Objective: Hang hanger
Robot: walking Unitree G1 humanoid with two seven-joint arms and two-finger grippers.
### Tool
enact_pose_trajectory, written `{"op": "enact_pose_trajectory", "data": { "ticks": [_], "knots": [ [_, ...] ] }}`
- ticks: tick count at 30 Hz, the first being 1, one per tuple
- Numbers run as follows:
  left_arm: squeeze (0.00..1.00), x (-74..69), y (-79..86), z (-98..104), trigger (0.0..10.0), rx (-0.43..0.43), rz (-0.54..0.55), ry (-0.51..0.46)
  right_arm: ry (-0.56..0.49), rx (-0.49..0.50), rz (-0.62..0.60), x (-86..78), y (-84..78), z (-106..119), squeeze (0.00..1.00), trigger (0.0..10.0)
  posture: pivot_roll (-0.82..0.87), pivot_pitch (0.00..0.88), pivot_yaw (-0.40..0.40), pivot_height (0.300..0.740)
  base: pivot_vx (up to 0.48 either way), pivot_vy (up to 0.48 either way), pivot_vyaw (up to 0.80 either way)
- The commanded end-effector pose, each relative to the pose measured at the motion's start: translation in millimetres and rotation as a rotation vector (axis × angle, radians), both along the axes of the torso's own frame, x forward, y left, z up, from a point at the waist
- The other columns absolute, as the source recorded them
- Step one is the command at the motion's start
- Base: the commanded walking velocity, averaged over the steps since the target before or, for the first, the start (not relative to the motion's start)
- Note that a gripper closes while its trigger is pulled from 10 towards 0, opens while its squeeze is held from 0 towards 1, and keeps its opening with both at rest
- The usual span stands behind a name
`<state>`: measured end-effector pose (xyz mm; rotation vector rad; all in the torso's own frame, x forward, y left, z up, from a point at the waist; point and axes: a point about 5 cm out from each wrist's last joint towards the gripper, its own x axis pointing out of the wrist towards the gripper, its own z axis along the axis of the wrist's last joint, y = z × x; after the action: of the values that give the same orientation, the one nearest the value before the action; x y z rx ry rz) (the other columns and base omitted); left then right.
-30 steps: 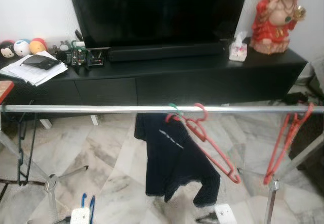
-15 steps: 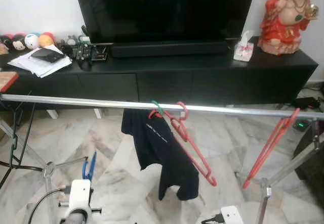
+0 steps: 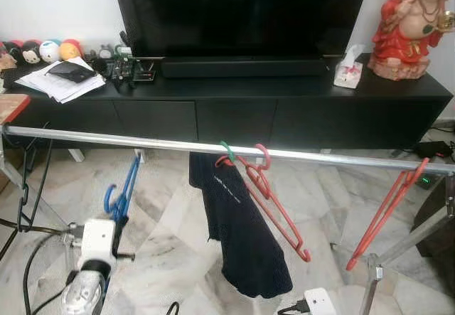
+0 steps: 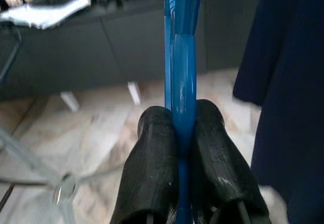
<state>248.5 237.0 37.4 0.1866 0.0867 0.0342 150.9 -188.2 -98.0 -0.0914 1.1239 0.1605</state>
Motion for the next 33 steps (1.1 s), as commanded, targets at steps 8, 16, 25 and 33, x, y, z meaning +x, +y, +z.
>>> {"op": "enact_pose_trajectory", "data": {
  "ticks": [8,16,25,33],
  "knots": [
    [0.0,-18.5,-20.4,11.4,10.0,-0.034,-0.033,-0.057,-0.007,-0.005,0.008,1.5,-0.4,0.7,0.0,10.0,-0.11,0.0,0.008,0.74,0.0,0.0,0.0],
    [0.0,-41.0,-25.7,8.2,10.0,-0.034,-0.032,-0.012,-0.001,-0.007,0.023,1.1,-0.8,0.6,0.0,10.0,-0.09,0.0,0.002,0.74,0.0,0.0,0.0],
    [0.0,-28.4,-32.9,16.4,10.0,-0.05,-0.028,-0.021,-0.002,-0.008,0.021,1.1,-0.3,0.5,0.0,10.0,-0.1,0.0,0.007,0.74,0.0,0.0,0.0],
    [0.0,-31.8,-30.0,19.2,10.0,-0.042,-0.024,-0.016,-0.001,-0.008,0.022,1.5,0.1,0.6,0.0,10.0,-0.09,0.0,0.005,0.74,0.266,0.0,0.0]
  ]
}}
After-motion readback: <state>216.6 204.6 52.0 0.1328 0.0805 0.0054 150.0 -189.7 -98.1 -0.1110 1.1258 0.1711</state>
